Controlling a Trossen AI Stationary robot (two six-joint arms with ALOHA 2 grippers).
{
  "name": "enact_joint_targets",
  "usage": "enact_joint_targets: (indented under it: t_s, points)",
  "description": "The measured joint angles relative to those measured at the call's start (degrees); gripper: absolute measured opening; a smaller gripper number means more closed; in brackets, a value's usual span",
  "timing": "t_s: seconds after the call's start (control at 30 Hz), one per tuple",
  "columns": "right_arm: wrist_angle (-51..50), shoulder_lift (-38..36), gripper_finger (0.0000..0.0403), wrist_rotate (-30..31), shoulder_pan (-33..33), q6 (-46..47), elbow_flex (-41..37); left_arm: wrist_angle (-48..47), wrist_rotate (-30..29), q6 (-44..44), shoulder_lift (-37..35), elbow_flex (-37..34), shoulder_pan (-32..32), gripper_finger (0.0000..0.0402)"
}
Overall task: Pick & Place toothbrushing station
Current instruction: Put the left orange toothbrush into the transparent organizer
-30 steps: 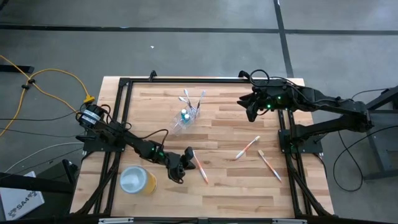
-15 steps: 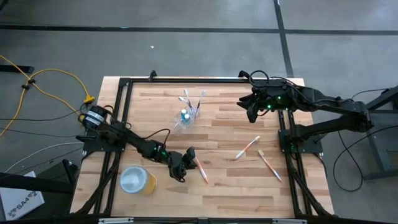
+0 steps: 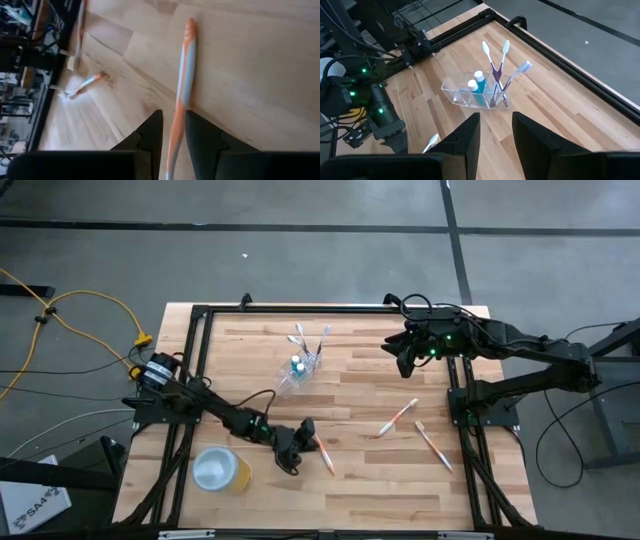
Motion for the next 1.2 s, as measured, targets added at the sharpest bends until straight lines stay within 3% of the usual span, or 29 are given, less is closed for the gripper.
enact_joint_targets:
  t_s: [0.8, 1.2]
  points:
    - [0.0, 0.0, 0.0105, -1.0, 0.0, -0.8, 0.0, -3.1, 2.3, -9.0, 0.0, 0.0, 0.2, 0.0076]
    - [-0.7, 0.0, 0.0105, -1.1, 0.0, -1.2, 0.0, -17.9, 3.1, -13.1, 0.0, 8.2, 0.2, 0.0075]
